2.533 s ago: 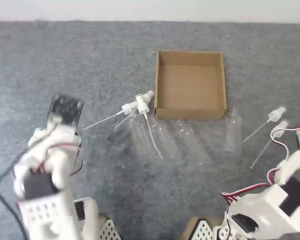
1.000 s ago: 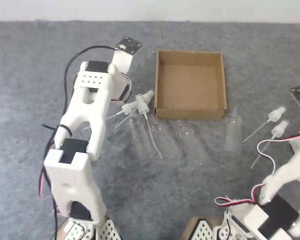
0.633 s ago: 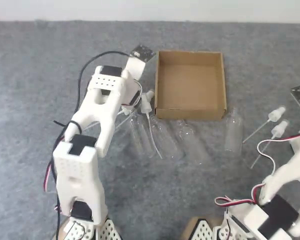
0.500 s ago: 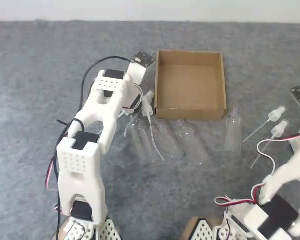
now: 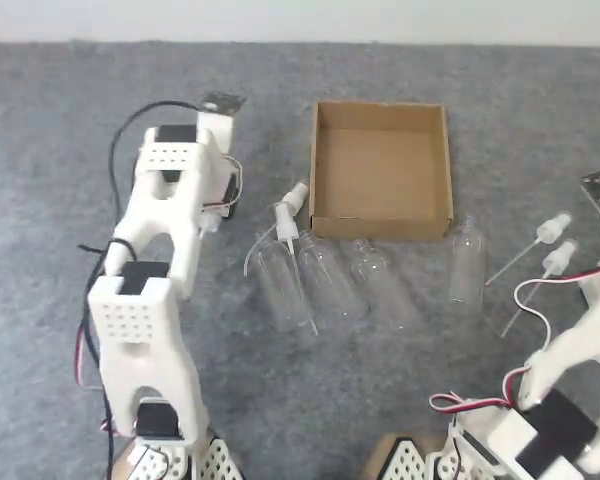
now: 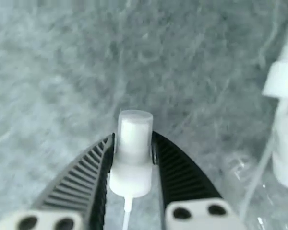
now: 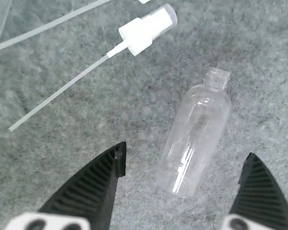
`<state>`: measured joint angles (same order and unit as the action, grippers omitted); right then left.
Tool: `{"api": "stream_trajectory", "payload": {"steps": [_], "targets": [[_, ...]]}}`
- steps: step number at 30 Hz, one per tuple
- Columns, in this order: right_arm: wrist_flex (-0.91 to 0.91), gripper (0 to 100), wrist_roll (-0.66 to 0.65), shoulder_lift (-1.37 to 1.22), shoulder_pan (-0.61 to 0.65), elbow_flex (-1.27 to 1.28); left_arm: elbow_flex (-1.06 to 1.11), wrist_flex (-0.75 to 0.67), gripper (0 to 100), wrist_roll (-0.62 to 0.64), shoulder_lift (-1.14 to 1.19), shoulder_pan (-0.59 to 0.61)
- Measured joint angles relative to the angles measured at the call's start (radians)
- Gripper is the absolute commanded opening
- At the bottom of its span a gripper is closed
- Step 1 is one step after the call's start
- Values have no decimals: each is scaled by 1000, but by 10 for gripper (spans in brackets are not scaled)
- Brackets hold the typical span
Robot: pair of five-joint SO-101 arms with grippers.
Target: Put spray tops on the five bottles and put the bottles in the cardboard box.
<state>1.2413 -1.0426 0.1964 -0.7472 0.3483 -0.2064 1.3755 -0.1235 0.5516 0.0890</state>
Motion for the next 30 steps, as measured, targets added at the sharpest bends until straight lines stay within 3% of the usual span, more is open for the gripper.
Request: {"api": "stream_trajectory", "payload": {"steps": [4, 10, 16, 25, 30], "targets": [[0, 335, 0, 0, 0, 0, 155, -3, 11, 6, -204, 2], [0, 335, 0, 0, 18, 14, 589, -167, 13, 6, -600, -17], [0, 336, 0, 0, 55, 54, 899, -203, 13, 9, -887, -15], [0, 336, -2, 0, 98, 83, 1189, -437, 13, 43, -968, -48], [0, 336, -2, 0, 101, 86, 1226, -535, 13, 71, -968, -48]]}}
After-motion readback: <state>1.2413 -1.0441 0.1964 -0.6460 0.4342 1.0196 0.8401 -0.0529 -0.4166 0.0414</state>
